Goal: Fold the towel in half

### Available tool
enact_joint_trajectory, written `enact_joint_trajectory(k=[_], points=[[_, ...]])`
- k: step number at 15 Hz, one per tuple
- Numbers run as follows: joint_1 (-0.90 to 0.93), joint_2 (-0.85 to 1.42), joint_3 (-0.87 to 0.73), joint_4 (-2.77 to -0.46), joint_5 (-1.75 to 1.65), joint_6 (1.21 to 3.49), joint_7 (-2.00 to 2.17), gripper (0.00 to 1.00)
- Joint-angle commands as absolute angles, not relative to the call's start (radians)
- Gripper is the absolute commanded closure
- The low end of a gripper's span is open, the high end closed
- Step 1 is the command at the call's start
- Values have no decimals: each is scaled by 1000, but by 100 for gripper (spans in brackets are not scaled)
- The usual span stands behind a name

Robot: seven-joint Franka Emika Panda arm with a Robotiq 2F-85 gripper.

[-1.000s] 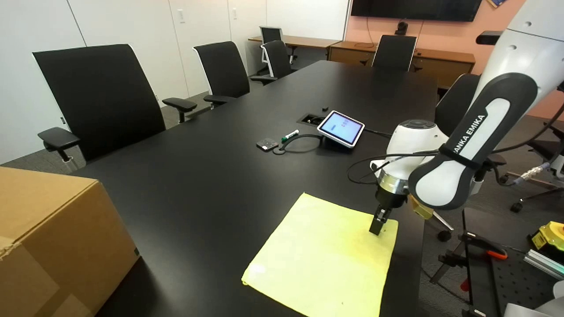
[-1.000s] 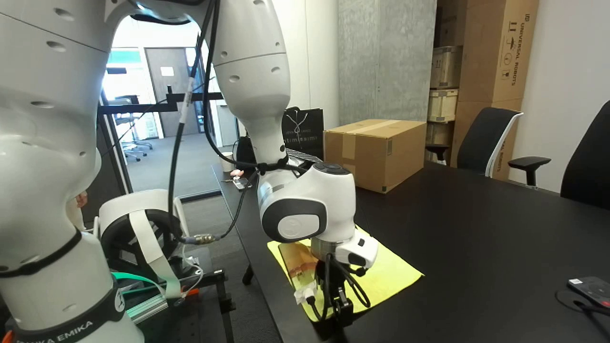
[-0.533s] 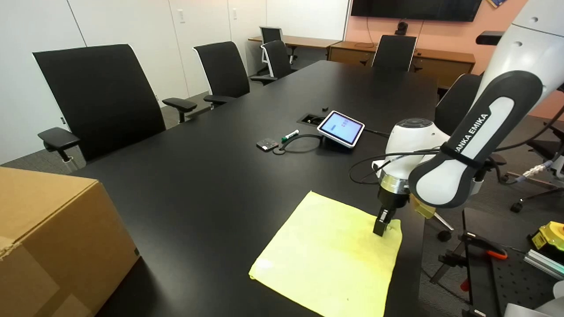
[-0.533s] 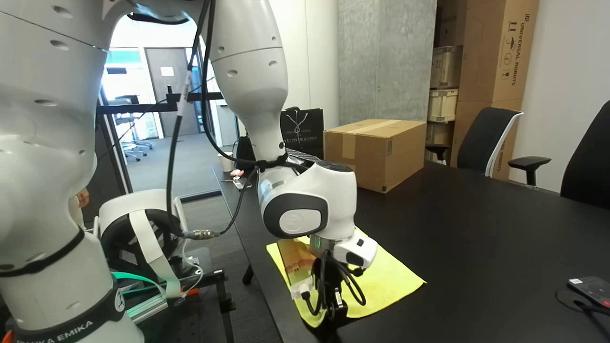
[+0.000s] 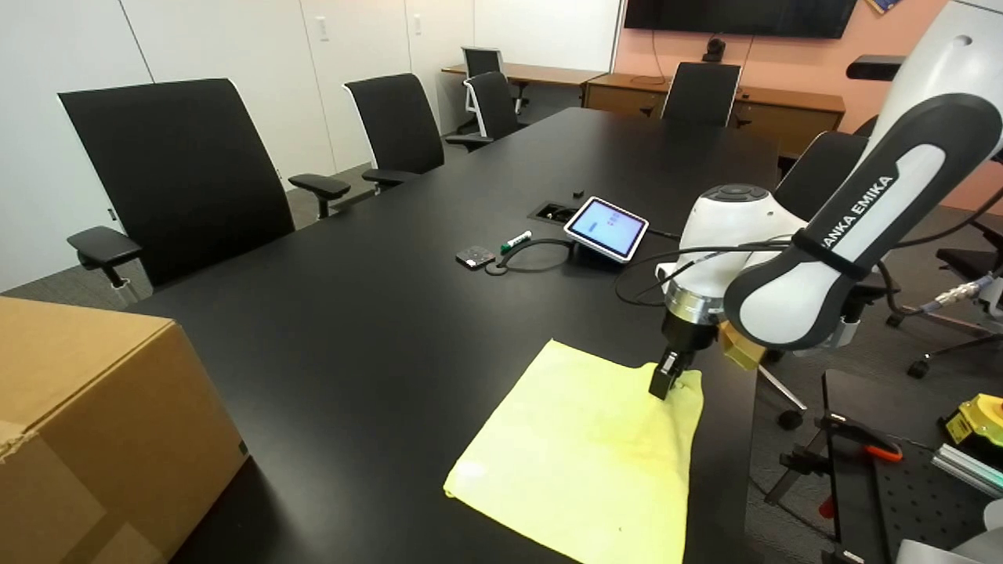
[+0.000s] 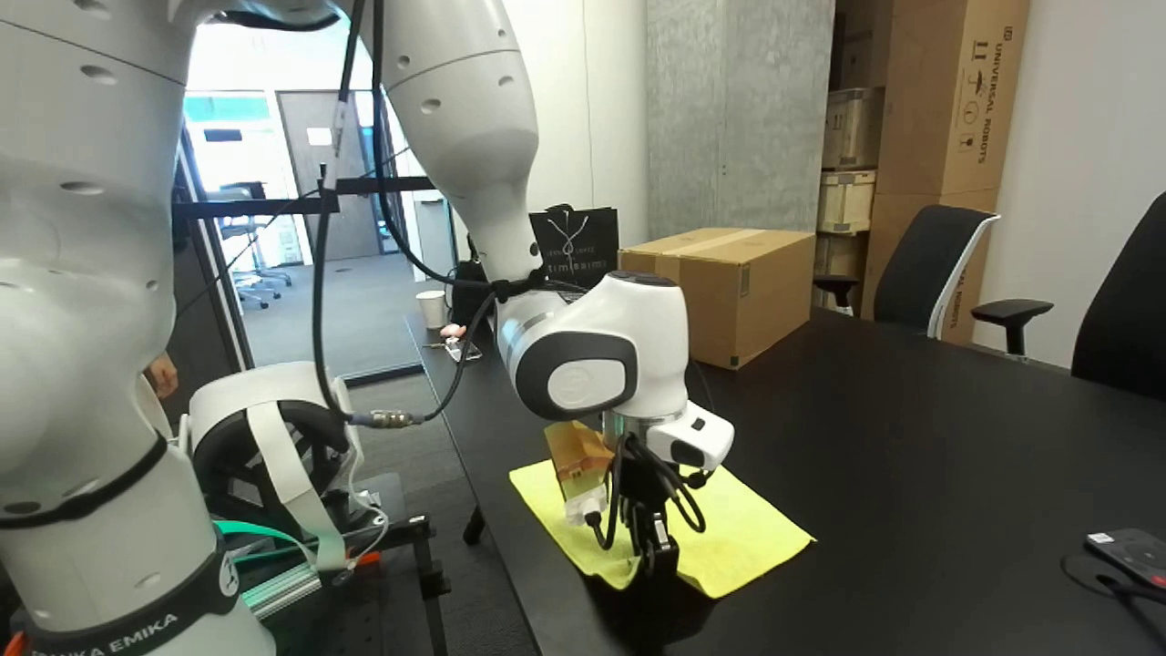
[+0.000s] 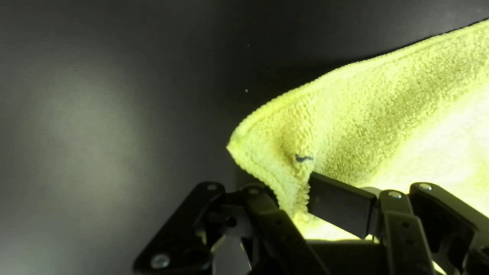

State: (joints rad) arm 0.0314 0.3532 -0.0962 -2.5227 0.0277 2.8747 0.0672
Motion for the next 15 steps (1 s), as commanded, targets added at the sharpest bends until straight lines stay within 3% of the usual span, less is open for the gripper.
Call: enact_joint_trajectory(k=[1,10,15], points=[[60,316,-133,-2481,-19,2840,135,94],[110,428,-104,-2246,17,2829,302,94],[203,548,-170,-2095,-11,2848,454,91]])
